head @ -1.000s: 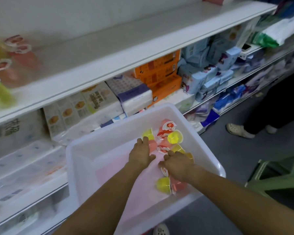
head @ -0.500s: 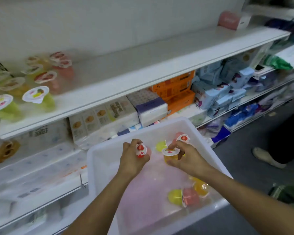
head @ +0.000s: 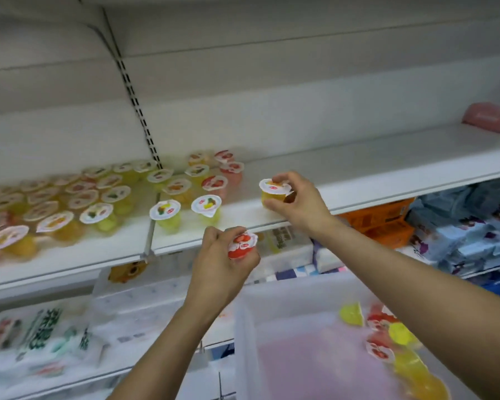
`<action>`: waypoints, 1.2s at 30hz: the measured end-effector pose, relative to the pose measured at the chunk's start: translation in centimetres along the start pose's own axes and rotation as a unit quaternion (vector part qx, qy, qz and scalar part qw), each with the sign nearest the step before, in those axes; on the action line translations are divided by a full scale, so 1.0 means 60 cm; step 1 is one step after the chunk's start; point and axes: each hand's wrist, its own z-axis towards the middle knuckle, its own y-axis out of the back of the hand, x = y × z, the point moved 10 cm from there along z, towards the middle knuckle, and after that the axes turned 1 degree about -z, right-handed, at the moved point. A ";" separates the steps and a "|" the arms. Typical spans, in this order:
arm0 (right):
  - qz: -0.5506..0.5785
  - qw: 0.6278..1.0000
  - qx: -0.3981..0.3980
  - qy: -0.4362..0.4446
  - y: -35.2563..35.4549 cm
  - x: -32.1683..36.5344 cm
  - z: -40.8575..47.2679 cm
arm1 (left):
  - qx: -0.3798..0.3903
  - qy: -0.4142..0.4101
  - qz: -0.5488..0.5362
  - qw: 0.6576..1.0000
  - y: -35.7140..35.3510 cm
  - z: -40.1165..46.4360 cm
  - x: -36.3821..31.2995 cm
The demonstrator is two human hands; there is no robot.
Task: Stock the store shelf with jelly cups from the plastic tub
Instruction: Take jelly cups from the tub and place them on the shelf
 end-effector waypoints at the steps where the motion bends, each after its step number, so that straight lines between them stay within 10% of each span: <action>1: -0.012 1.000 0.004 0.001 -0.014 0.005 0.021 | -0.007 -0.003 0.000 1.000 0.016 0.004 -0.002; 17: -0.254 0.967 0.022 0.026 -0.075 0.015 0.096 | -0.036 -0.003 -0.064 0.997 0.101 0.029 0.010; 20: -0.116 0.989 -0.012 0.086 -0.054 0.087 0.037 | -0.043 -0.007 -0.070 0.997 0.105 0.027 -0.003; 24: 0.072 0.967 0.241 0.030 -0.127 0.123 -0.057 | -0.064 -0.015 -0.092 0.994 0.108 0.038 -0.015; 28: 0.090 0.977 0.193 0.016 -0.115 0.102 -0.049 | -0.050 -0.033 -0.086 0.995 0.089 0.047 -0.025; 36: -0.100 0.991 0.090 0.023 -0.095 0.068 0.014 | -0.171 -0.124 0.264 0.941 0.124 0.083 -0.032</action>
